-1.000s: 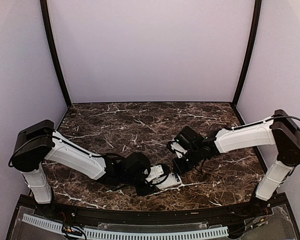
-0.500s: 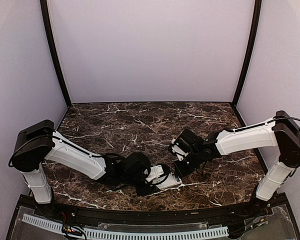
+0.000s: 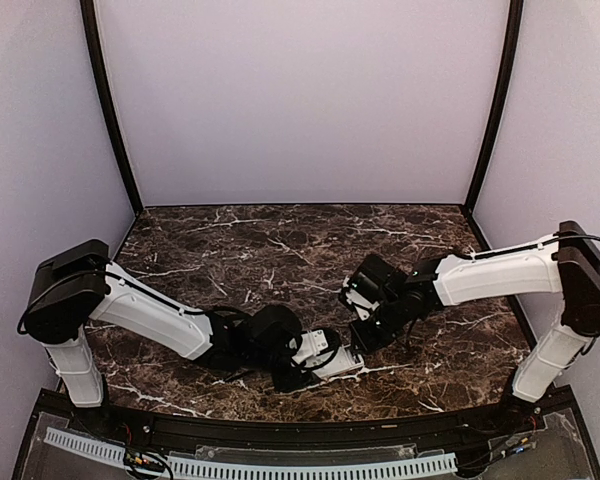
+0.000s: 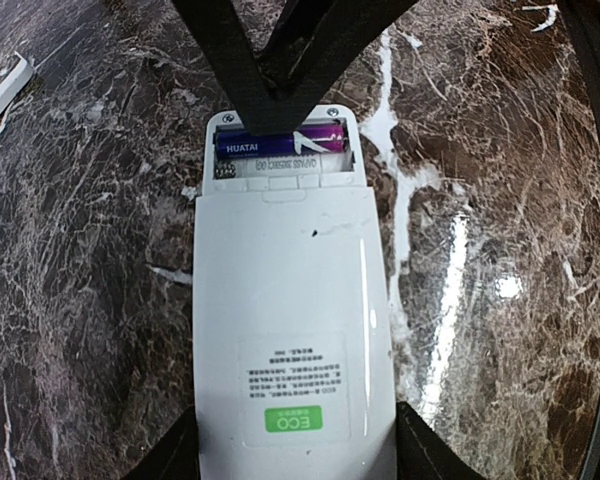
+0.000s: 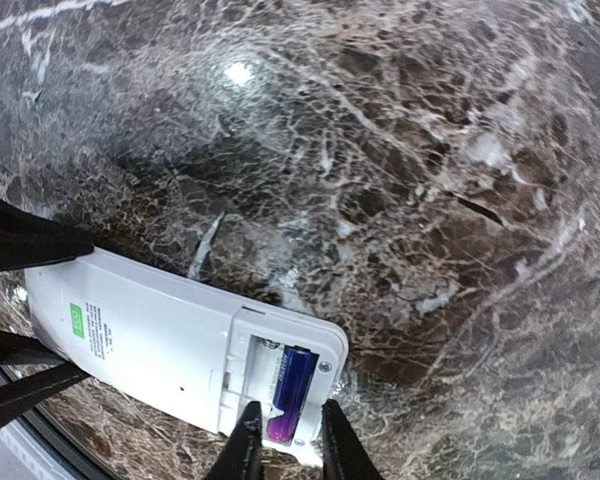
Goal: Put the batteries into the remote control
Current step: Load the battery into the battery compartment.
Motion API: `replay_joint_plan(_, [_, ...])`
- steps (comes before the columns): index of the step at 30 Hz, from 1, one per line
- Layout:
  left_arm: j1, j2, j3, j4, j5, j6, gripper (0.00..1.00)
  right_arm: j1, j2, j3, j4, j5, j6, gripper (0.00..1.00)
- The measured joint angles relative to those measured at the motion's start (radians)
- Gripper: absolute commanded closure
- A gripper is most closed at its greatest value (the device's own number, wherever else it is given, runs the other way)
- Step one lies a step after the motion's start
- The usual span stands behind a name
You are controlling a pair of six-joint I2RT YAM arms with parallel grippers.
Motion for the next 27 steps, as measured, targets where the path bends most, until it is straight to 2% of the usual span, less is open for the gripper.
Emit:
replay_joint_plan(5, [0.000,0.002,0.002,0.001,-0.003,0.000,0.64,-0.001,-0.027,0.029,-0.045,0.010,0.017,0.62])
replay_joint_plan(9, [-0.003,0.002,0.002,0.001,-0.004,0.000,0.64,-0.006,-0.016,0.037,-0.053,0.010,0.031,0.60])
replay_joint_plan(27, [-0.007,0.004,0.005,0.000,-0.014,-0.001,0.64,-0.012,0.094,0.047,-0.028,0.010,0.091,0.85])
